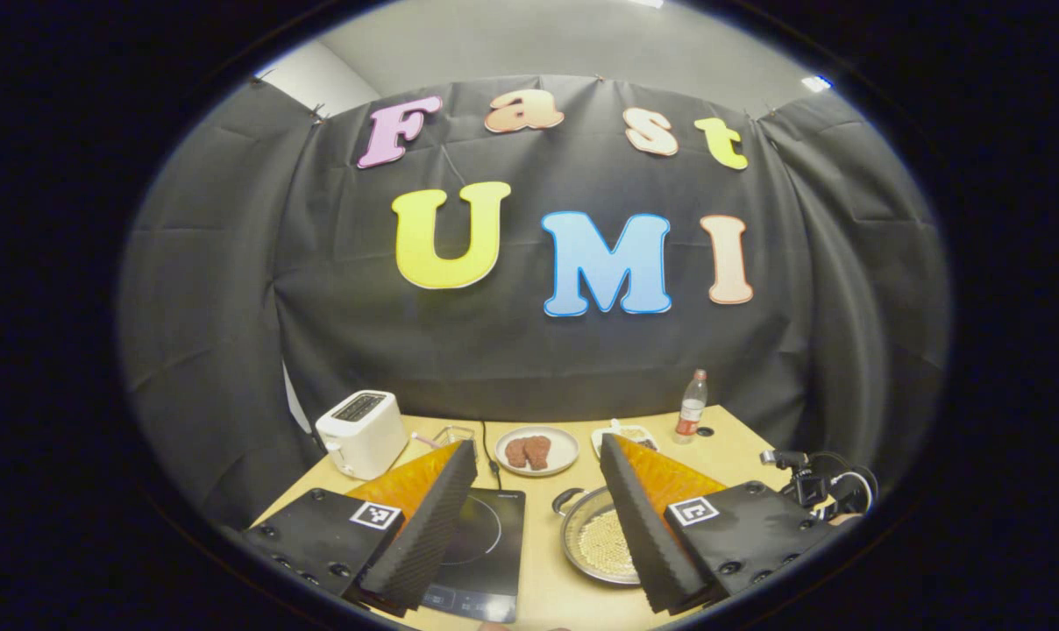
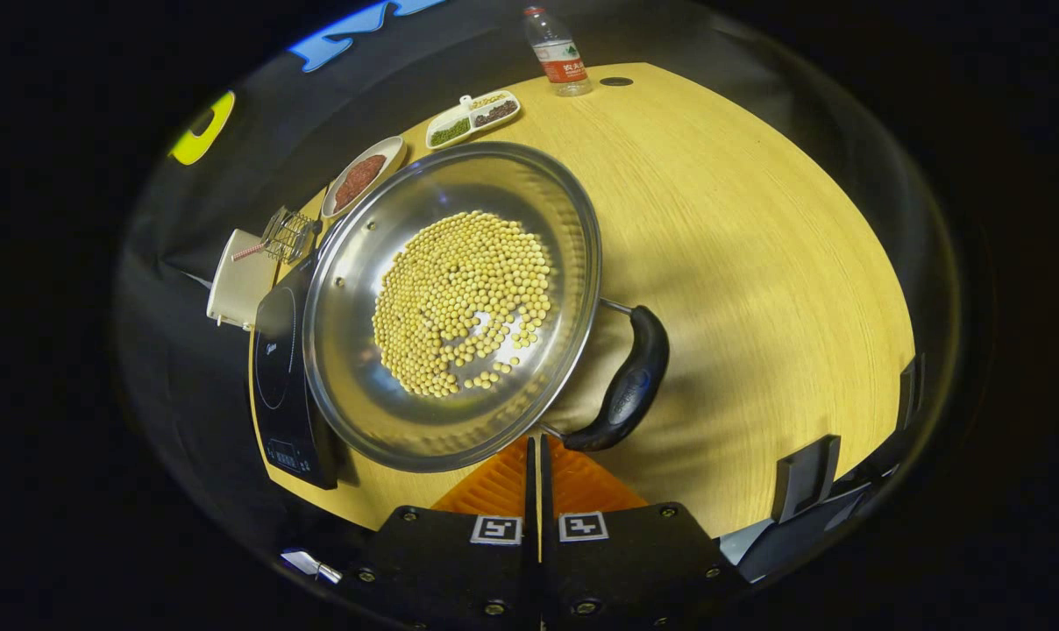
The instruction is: First push the handle of the pot to place it horizontally, then grasp the pot with both hands and set it on the induction cooktop.
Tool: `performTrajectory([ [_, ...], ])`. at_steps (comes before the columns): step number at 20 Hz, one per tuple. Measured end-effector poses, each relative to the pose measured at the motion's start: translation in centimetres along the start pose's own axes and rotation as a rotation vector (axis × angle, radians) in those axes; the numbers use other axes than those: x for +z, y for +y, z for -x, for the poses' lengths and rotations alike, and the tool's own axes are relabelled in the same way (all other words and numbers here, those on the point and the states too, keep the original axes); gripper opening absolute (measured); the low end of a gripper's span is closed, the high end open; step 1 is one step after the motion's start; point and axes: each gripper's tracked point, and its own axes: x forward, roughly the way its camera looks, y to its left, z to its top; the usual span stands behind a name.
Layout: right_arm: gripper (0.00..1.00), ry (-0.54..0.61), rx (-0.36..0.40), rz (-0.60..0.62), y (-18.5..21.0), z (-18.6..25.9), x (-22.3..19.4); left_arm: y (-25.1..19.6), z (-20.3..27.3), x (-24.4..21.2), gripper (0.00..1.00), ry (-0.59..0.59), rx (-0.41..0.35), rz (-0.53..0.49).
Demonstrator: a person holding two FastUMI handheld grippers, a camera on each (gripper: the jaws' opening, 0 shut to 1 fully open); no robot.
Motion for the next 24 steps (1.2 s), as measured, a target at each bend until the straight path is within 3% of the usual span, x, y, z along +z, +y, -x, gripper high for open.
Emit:
performTrajectory([
  [1,0.01,-0.004,-0.003,0.001,-0.3,0.1,0.3,-0.5,-0.2,0.0,0.95,-0.001,-0.004,-0.002],
  [2,0.01,-0.007,-0.005,0.002,-0.6,0.1,0.6,-0.8,-0.3,0.2,0.99,-0.002,-0.008,-0.003],
  [4,0.01,-0.010,-0.006,0.000,-1.1,0.1,1.1,-1.5,-0.5,0.1,0.95,-0.001,-0.013,-0.005],
  [11,0.01,-0.027,-0.040,0.048,-2.8,0.1,3.0,-3.8,-1.2,-0.3,0.99,0.016,-0.032,-0.013],
  [13,0.01,-0.033,-0.050,0.057,-3.4,-0.1,3.6,-4.2,-1.4,-0.3,0.92,0.018,-0.038,-0.018],
  [16,0.01,-0.043,-0.065,0.065,-4.2,-0.4,4.5,-5.0,-1.6,-0.2,0.99,0.021,-0.047,-0.020],
  [24,0.01,-0.055,-0.107,0.129,-5.9,-1.1,7.1,-6.9,-1.8,0.4,0.92,0.025,-0.062,-0.055],
])
